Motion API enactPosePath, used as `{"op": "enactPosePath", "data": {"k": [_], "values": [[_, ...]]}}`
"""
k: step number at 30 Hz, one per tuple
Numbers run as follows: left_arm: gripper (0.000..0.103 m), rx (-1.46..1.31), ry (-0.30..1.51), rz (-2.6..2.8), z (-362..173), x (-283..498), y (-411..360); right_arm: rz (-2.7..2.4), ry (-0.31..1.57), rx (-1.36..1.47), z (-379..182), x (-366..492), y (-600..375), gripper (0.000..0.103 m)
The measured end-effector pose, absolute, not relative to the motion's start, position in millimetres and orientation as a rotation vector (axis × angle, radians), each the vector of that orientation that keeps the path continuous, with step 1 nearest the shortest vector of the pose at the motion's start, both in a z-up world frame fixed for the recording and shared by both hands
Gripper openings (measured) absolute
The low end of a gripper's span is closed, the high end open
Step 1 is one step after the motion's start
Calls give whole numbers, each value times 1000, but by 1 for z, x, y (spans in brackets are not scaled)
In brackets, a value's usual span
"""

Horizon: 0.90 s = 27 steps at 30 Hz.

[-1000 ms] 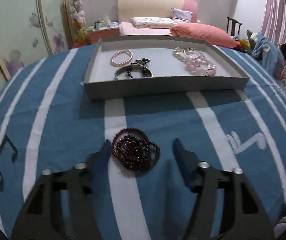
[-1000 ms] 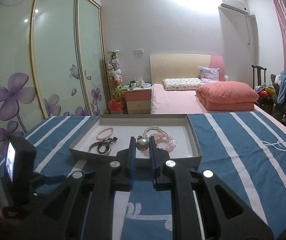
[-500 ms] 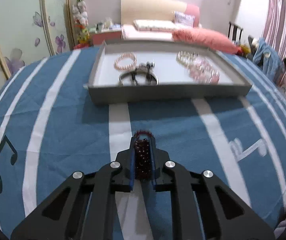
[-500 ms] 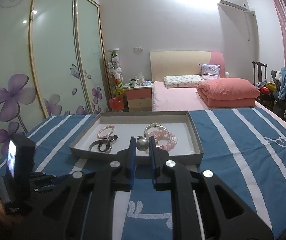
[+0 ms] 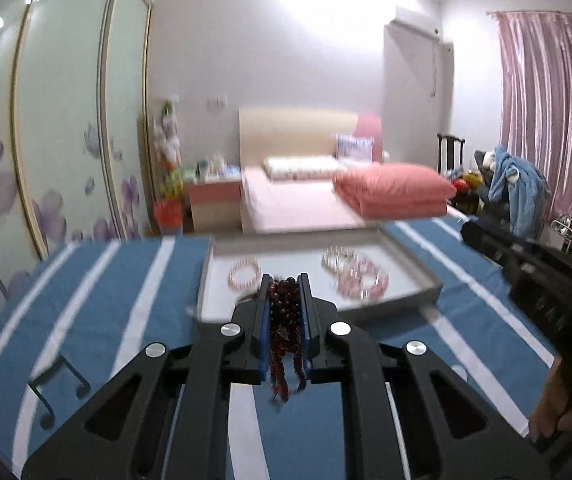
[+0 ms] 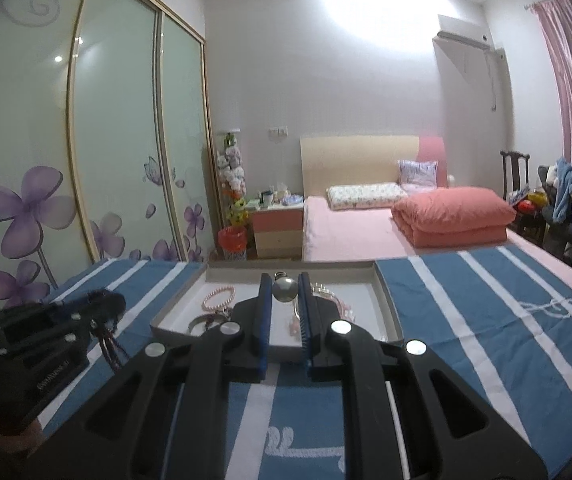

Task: Organize jewelry
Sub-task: 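Carry both items into the gray tray and open both tools to release them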

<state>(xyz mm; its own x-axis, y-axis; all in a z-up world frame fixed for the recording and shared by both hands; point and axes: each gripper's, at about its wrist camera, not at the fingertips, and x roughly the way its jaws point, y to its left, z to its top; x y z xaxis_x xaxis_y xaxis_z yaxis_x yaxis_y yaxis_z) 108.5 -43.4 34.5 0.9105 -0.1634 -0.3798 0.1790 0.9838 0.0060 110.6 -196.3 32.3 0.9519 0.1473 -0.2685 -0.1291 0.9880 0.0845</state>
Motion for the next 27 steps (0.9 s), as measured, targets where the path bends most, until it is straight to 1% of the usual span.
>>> {"op": "enactPosePath", "data": {"k": [3,9,15,21,27], "values": [[13,58,346,-161,43,110,-49,132,246,49,37,109,-193,14],[13,48,330,-124,45,124,-51,100,202,16,43,114,-186,14],[13,7,330,-110,39,138,-42,78,208,8,42,131,-188,14],[13,-34,369,-106,31,151,-29,61,219,14,42,150,-192,14],[13,-28,369,-119,32,159,-30,62,225,10,43,165,-192,14]]}}
